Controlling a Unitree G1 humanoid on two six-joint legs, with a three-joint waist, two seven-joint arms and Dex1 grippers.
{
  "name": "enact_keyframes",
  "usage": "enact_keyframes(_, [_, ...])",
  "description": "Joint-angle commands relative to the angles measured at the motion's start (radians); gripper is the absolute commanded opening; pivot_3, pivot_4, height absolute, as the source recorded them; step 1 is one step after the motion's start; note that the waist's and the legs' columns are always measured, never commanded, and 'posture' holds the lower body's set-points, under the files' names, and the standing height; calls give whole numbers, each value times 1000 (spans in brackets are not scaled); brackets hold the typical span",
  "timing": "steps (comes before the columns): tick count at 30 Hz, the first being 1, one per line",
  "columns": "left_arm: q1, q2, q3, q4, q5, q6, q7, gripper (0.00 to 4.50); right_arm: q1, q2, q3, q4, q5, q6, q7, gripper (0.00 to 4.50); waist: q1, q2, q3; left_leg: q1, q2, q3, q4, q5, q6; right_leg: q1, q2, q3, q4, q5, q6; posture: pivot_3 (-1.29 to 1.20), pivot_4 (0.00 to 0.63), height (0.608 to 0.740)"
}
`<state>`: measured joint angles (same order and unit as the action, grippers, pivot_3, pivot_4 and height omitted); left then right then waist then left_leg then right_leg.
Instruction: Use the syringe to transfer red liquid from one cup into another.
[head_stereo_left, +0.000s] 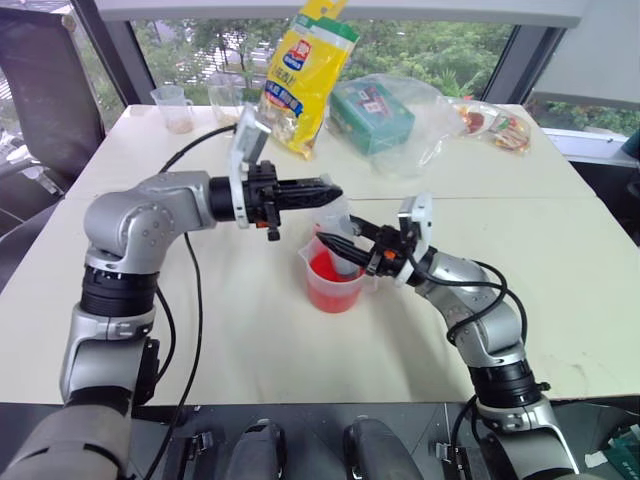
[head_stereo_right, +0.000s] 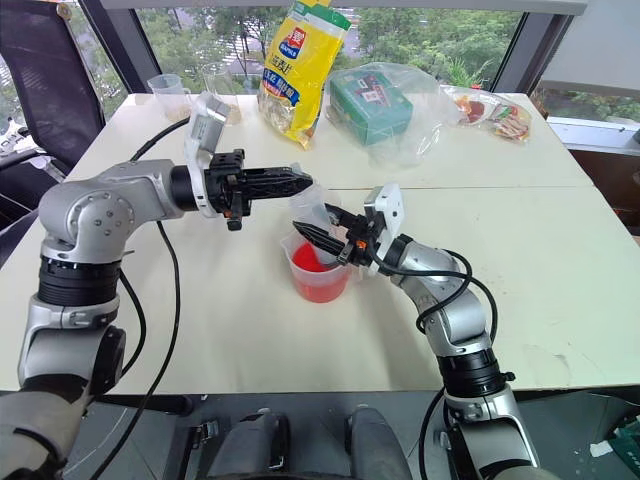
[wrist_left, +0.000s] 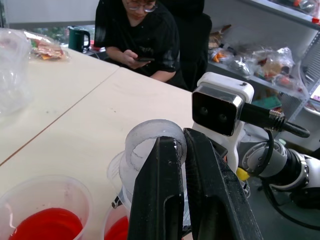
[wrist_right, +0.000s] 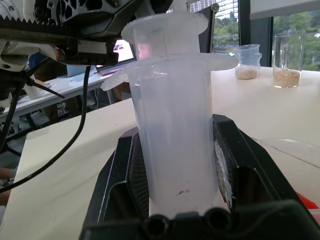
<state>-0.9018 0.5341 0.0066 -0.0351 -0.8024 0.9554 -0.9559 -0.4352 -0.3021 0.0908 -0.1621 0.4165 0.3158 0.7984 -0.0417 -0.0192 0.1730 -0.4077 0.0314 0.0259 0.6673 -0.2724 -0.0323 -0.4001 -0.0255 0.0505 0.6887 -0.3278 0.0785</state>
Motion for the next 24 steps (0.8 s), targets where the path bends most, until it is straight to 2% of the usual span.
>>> enact_keyframes(1, [-98, 17, 78, -9, -6, -57, 8, 22, 40, -21, 64, 24, -20, 28, 42, 1358, 0, 0, 0, 0, 0, 0, 0, 0, 0, 0, 0, 0, 0, 0, 0, 0, 150, 740])
enact_keyframes(16, [-72, 36, 76, -15, -1, -49, -7, 22, -10, -10, 33, -17, 17, 42, 24, 1358, -1, 0, 0, 0, 0, 0, 0, 0, 0, 0, 0, 0, 0, 0, 0, 0, 150, 740])
enact_keyframes(19, [-47, 45, 85, -22, -15, -26, 0, 965, -50, 5, -5, -57, 81, 101, -5, 1358, -1, 0, 0, 0, 0, 0, 0, 0, 0, 0, 0, 0, 0, 0, 0, 0, 150, 740])
enact_keyframes(24, [-9, 73, 96, -39, -20, -13, 1, 3403, -95, 11, -46, -80, 138, 159, -32, 1358, -1, 0, 0, 0, 0, 0, 0, 0, 0, -1, 0, 0, 0, 0, 0, 0, 150, 740])
